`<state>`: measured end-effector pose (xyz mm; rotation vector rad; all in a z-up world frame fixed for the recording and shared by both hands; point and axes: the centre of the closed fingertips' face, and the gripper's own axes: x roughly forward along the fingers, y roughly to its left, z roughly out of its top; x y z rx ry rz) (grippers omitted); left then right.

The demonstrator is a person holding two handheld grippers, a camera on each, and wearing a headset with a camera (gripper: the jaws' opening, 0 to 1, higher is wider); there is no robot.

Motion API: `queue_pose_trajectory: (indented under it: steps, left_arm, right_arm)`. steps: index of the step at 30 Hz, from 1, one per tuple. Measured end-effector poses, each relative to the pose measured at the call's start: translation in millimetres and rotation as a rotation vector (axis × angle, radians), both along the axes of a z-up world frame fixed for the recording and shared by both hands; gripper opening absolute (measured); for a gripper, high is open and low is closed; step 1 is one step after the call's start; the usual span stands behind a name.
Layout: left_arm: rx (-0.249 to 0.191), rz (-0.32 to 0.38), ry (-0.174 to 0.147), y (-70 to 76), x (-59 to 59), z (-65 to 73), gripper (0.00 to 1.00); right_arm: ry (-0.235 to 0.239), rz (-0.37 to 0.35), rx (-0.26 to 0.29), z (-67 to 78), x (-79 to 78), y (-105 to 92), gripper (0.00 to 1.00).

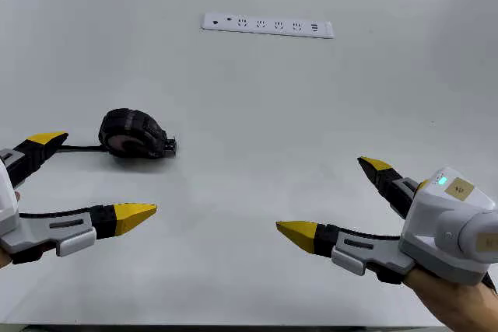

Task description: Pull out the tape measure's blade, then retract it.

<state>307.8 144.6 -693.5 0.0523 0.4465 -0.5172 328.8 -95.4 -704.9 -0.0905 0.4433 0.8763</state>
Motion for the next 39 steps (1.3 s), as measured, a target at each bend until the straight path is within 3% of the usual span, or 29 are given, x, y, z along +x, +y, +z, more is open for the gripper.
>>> queue_pose_trajectory:
  steps: [23, 39]
  left_arm:
    - [0.010, -0.007, -0.008, 2.4, 1.4, 1.5, 0.99]
    - [0.031, -0.036, 0.006, 7.7, 6.2, -0.4, 0.99]
  right_arm:
    - [-0.002, 0.010, -0.002, -0.8, -0.7, -0.9, 0.99]
    - [-0.001, 0.046, -0.019, -2.3, 9.5, -1.5, 0.98]
